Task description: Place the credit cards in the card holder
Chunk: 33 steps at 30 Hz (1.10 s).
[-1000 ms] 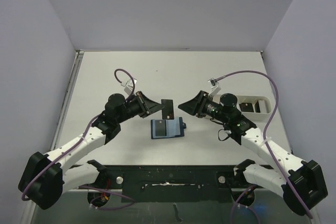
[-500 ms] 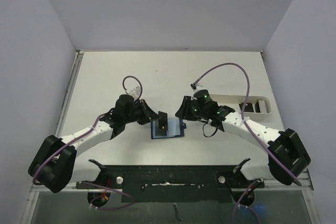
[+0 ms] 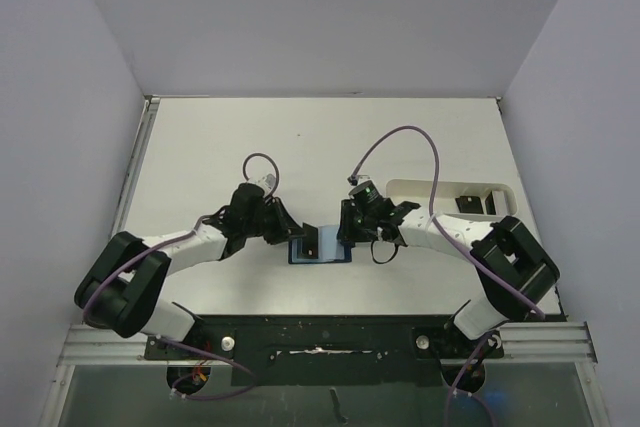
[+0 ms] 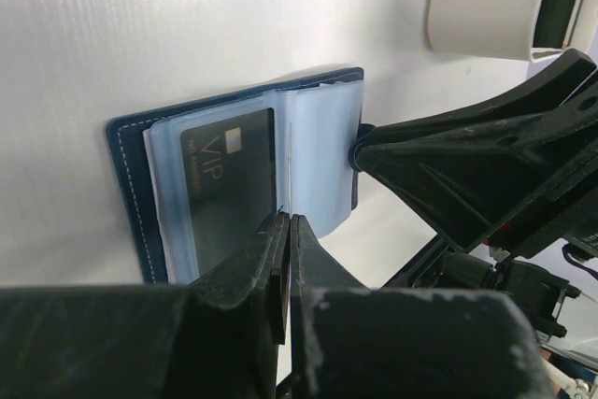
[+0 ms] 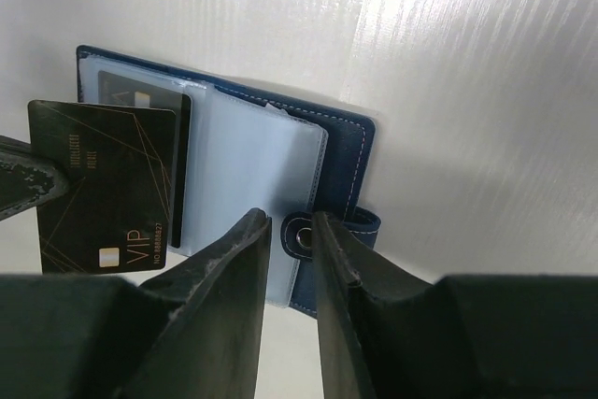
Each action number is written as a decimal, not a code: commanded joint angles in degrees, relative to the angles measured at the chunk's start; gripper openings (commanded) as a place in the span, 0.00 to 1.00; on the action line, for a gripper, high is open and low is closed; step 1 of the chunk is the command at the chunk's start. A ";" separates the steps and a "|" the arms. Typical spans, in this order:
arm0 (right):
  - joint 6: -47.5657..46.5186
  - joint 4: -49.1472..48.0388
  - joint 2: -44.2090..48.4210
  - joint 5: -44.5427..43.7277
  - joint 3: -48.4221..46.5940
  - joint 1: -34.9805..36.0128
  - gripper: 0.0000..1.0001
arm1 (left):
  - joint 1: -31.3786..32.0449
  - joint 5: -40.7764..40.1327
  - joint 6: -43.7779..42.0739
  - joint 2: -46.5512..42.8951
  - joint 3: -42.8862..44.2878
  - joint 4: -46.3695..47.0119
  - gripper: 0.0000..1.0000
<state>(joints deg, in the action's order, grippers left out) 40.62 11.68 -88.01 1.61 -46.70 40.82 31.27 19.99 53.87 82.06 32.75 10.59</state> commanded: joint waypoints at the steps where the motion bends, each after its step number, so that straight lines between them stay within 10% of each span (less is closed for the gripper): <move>1: -1.27 -0.67 -0.55 -2.90 -0.68 0.79 0.26 | -0.38 1.39 -0.88 2.07 0.29 5.49 0.00; 33: -0.77 -0.72 -1.82 -5.47 1.83 1.37 0.24 | -0.29 3.89 -1.41 13.33 -0.36 15.81 0.00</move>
<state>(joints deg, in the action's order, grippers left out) 40.27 11.62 -89.69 -2.00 -45.87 41.71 31.27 24.75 53.52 94.48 31.68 24.38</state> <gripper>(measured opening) 0.239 0.006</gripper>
